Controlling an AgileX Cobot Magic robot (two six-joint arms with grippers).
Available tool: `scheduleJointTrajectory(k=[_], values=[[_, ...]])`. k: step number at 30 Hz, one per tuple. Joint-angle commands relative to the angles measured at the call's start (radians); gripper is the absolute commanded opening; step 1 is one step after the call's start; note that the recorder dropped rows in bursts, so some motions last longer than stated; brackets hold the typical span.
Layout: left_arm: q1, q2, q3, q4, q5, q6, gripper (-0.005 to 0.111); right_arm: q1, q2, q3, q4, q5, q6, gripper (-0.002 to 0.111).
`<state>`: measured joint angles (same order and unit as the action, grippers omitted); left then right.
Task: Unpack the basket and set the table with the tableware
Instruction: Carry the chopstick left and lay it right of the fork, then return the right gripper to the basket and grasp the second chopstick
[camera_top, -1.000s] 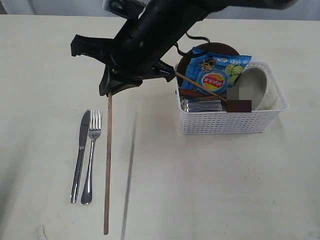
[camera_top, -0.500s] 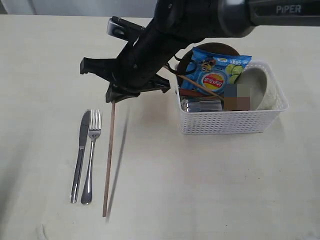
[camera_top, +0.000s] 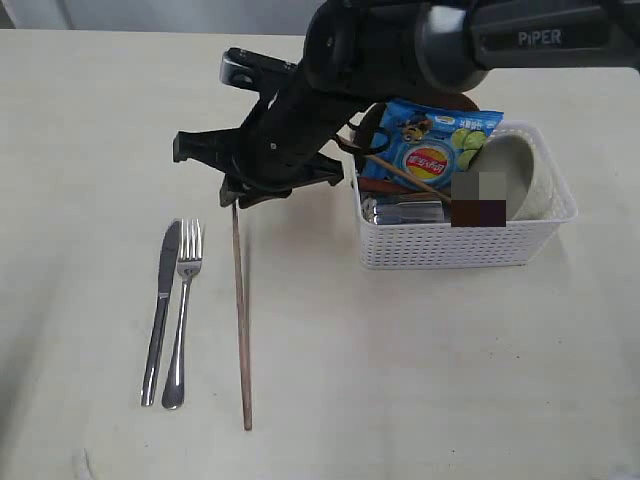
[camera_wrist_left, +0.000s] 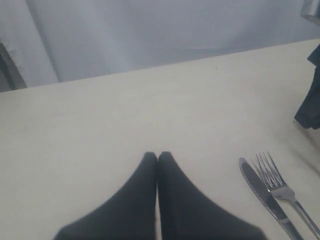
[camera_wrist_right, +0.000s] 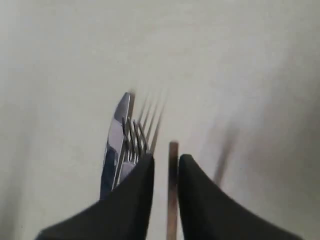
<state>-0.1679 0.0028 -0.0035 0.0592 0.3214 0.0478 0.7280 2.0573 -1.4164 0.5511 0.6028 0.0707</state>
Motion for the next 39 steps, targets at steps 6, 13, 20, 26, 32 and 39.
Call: scheduleJointTrajectory(k=[6,13,20,26,32,39], values=[[-0.007,-0.003,0.003,-0.011,-0.002,0.002,0.000,-0.006,-0.018,-0.002,-0.058,-0.056,0.000,0.038],[-0.007,-0.003,0.003,-0.011,-0.002,0.002,0.000,-0.017,-0.097,-0.101,-0.321,0.102,0.000,0.038],[-0.007,-0.003,0.003,-0.011,-0.002,0.002,0.000,0.001,-0.141,-0.163,-0.813,0.308,0.018,0.038],[-0.007,-0.003,0.003,-0.011,-0.002,0.002,0.000,0.004,-0.103,-0.157,-0.835,0.363,-0.113,0.038],[-0.007,-0.003,0.003,-0.011,-0.002,0.002,0.000,0.008,-0.058,-0.150,-0.838,0.276,-0.136,0.038],[-0.007,-0.003,0.003,-0.011,-0.002,0.002,0.000,0.008,-0.018,-0.150,-0.969,0.268,-0.060,0.037]])
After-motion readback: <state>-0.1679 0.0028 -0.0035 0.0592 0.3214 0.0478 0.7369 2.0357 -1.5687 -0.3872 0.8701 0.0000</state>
